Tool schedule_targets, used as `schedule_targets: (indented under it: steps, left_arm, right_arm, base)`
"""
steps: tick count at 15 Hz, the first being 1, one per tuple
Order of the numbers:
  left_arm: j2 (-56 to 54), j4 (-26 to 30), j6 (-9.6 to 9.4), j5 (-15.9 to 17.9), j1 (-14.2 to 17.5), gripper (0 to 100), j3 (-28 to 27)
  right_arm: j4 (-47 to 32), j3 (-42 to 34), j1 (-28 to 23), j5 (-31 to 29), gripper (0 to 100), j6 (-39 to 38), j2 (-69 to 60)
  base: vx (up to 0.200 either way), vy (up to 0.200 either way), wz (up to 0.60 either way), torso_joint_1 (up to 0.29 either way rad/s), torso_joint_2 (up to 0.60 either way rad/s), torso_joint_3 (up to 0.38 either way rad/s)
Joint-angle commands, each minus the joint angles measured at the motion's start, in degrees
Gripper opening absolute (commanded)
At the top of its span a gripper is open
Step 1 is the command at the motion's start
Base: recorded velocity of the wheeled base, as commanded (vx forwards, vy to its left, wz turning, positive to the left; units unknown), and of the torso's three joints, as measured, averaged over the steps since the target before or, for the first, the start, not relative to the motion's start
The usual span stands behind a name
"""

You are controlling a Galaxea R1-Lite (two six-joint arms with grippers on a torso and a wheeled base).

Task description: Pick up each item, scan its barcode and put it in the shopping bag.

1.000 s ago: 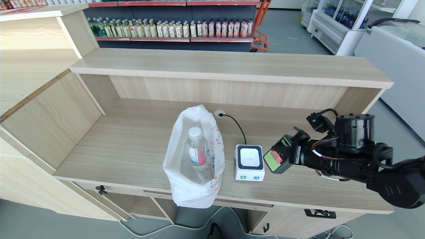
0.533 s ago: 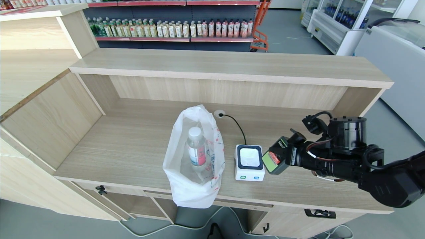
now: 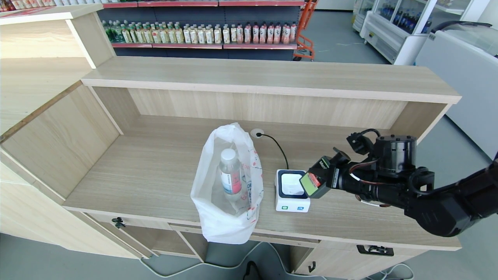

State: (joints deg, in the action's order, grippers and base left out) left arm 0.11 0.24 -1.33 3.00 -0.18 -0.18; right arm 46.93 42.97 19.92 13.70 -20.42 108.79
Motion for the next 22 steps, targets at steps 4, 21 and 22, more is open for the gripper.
schedule_targets:
  steps: [4, 21, 22]
  left_arm:
    - [0.0, 0.0, 0.01, 0.0, 0.0, 0, 0.0]
    - [0.0, 0.0, 0.1, 0.0, 0.0, 0, 0.0]
    - [0.0, 0.0, 0.1, -0.1, 0.0, 0, 0.0]
  right_arm:
    - [4.7, 1.4, 2.2, -0.1, 0, -1.4, 4.9]
    - [5.1, 10.4, 4.9, -1.3, 0, -3.1, 12.7]
    - [5.1, 10.5, 5.1, -1.3, 0, -3.2, 13.0]
  base:
    - [0.0, 0.0, 0.0, 0.0, 0.0, 0.0]
    - [0.0, 0.0, 0.0, 0.0, 0.0, 0.0]
    - [0.0, 0.0, 0.0, 0.0, 0.0, 0.0]
